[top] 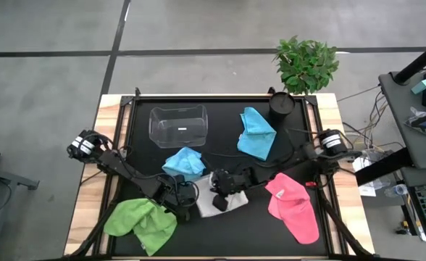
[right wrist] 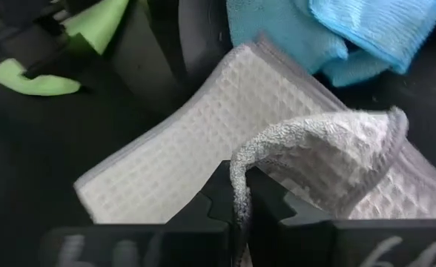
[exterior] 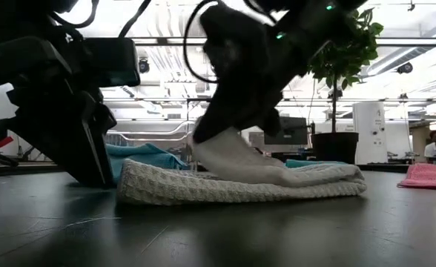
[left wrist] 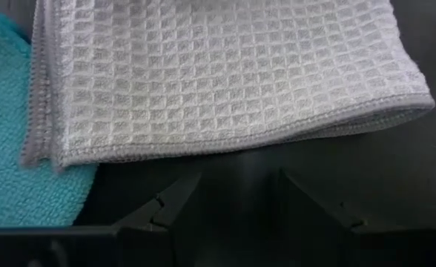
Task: Fold microfiber towels
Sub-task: Fold the gray microfiber cloth
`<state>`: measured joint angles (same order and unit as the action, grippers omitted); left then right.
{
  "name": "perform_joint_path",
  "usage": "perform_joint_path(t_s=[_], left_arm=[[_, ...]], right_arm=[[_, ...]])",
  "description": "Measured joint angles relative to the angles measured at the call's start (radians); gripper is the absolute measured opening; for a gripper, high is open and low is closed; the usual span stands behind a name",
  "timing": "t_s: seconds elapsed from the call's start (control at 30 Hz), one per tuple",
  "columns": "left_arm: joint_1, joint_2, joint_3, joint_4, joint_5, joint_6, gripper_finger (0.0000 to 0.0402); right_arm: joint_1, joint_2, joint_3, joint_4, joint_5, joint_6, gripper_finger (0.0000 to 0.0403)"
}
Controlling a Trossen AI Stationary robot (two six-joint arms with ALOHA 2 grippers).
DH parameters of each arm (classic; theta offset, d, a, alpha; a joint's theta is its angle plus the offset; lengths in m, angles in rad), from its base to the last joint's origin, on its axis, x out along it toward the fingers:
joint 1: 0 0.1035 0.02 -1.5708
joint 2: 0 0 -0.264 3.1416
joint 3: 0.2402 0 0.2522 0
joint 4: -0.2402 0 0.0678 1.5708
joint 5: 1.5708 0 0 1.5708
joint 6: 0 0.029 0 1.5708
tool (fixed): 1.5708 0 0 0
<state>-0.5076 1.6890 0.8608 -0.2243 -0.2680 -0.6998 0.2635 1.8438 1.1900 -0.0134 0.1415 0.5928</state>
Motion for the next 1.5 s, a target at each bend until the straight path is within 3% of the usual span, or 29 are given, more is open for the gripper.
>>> perform_joint_path(t_s=[0.23,0.6,0.8,1.0,1.1,1.5], left_arm=[[0.000,0.000,0.000,0.007,-0.011,0.000,0.0157],[0.000,0.000,-0.002,0.007,-0.025,0.000,0.0157],[0.000,0.000,-0.002,0.007,-0.025,0.000,0.0157],[0.000,0.000,-0.002,0.007,-0.025,-0.001,0.0157],[0.000,0.000,-0.002,0.007,-0.025,-0.001,0.0157],[0.000,0.000,-0.001,0.008,-0.025,-0.003,0.0157]], right_arm=[[-0.001,0.045,0.046,-0.005,0.018,-0.017,0.0034],[0.000,0.043,0.047,0.011,0.015,-0.070,0.0147],[0.003,0.005,0.048,-0.018,-0.011,-0.181,0.0185],[0.022,-0.104,0.025,-0.185,-0.011,-0.272,0.0191],[0.027,-0.147,-0.033,-0.188,-0.009,-0.281,0.0191],[0.029,-0.141,-0.320,0.192,-0.014,-0.177,0.0187]])
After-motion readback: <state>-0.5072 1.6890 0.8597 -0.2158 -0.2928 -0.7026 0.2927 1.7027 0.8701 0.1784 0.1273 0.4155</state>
